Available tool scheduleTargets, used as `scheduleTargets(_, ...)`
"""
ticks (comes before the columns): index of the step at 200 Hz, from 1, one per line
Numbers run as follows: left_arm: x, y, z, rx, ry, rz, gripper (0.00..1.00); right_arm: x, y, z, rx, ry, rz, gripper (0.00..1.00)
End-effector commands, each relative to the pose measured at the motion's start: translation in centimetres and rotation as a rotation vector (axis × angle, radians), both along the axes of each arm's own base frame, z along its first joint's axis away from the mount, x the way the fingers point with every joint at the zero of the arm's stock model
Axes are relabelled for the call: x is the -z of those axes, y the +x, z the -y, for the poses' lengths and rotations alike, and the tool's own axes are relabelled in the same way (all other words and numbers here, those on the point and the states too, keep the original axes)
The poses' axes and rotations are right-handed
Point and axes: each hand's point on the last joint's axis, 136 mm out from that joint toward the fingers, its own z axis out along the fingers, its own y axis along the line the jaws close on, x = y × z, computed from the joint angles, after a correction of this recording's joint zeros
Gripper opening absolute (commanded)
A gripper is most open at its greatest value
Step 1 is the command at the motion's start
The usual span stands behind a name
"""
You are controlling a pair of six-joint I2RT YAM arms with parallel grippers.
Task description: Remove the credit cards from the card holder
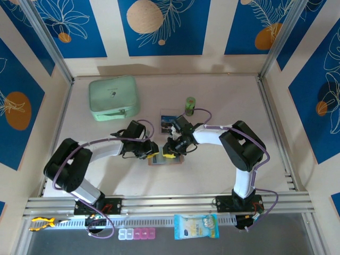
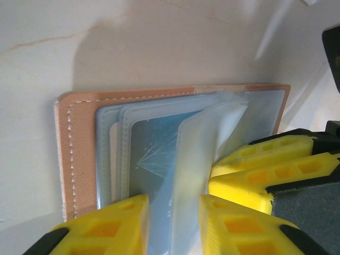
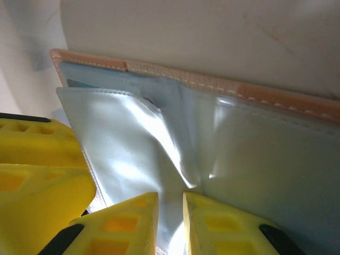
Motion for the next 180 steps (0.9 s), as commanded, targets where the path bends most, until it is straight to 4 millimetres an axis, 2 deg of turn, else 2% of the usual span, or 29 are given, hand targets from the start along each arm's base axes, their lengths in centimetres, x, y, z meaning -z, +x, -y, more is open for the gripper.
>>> scheduleTargets(1,-1.0,0.5,1.3,0.017,-0.040,0.013,0.27,0.0,-0.6,0.2,0.008,0.017,-0.029,0.22)
scheduleTargets(37,-2.1,0.7,1.7,0.030,-0.060,0.031,0.25,-1.7,-0.4,0.0,0.008,0.048,0.006,0.21)
scheduleTargets(75,-2.9,0.7,1.9,0.034,-0.066,0.037,0.26,-3.5,0.1,0.8,0.027,0.034,0.050,0.21)
scheduleTargets(129,-3.3,0.5,3.0,0.057,-0.078,0.037,0.36,-5.7,1.1,2.7,0.068,0.020,0.112,0.21)
scheduleTargets(180,-3.6,0.6,5.0,0.100,-0.087,0.036,0.44,-7.1,2.0,5.2,0.130,0.021,0.154,0.22)
